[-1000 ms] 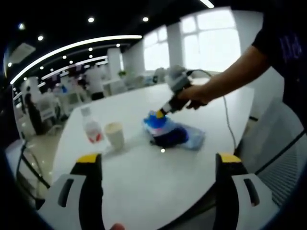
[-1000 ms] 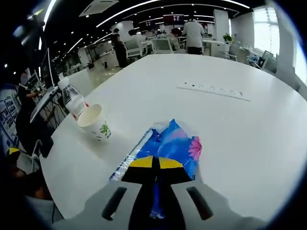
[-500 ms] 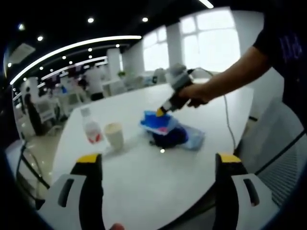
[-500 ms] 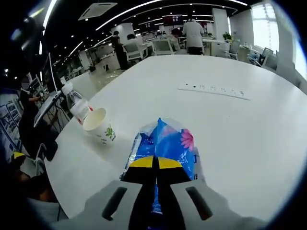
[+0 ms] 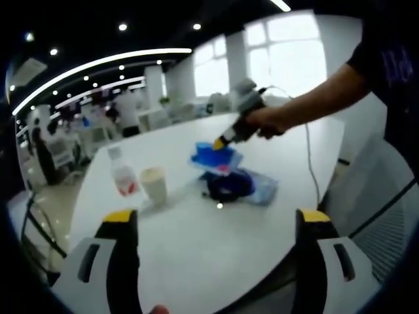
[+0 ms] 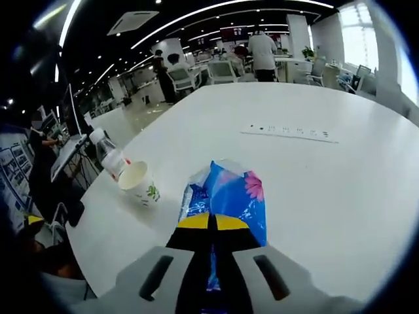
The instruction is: Arrange the tabletop items into an orderly group along one side of the table until the central work area is clear of visible clutter.
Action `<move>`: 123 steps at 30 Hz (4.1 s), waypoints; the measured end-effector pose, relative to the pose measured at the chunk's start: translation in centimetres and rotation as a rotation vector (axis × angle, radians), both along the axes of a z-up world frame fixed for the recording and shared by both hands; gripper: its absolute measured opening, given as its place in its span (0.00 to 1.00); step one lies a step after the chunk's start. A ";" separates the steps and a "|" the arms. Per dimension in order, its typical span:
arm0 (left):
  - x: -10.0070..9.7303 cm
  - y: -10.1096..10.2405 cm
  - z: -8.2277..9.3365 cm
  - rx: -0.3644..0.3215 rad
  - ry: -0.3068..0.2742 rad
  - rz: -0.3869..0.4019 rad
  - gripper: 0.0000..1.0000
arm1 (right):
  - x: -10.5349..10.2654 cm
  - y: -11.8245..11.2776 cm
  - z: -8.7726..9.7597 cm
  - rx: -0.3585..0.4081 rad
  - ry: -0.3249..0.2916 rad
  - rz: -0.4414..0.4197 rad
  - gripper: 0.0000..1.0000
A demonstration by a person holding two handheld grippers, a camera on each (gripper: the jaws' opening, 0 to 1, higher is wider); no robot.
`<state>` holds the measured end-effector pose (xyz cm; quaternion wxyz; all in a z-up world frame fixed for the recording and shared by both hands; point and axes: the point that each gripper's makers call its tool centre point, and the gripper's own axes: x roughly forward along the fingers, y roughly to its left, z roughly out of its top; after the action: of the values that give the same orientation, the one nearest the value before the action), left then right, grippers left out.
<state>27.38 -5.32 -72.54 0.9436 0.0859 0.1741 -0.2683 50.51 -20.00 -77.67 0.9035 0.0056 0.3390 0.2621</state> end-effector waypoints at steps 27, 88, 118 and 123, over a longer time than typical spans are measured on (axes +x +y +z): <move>-0.2 -0.3 -0.1 -0.007 0.011 -0.005 1.00 | 2.2 -8.3 0.8 0.022 -0.021 -0.149 0.00; -0.3 -0.2 -0.6 0.023 0.022 -0.010 0.99 | 2.3 -18.9 -6.3 -0.146 0.069 -0.260 0.00; -0.1 -0.3 -0.3 0.010 0.011 -0.011 1.00 | 0.3 -16.8 -3.5 -0.141 -0.092 -0.162 0.40; -0.1 -0.5 -0.1 0.007 0.008 -0.014 1.00 | -0.9 -15.0 -2.7 -0.105 -0.114 -0.104 0.45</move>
<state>27.28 -5.78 -72.69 0.9406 0.0892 0.1781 -0.2749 49.63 -35.05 -80.34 0.9328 -0.0394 0.2996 0.1967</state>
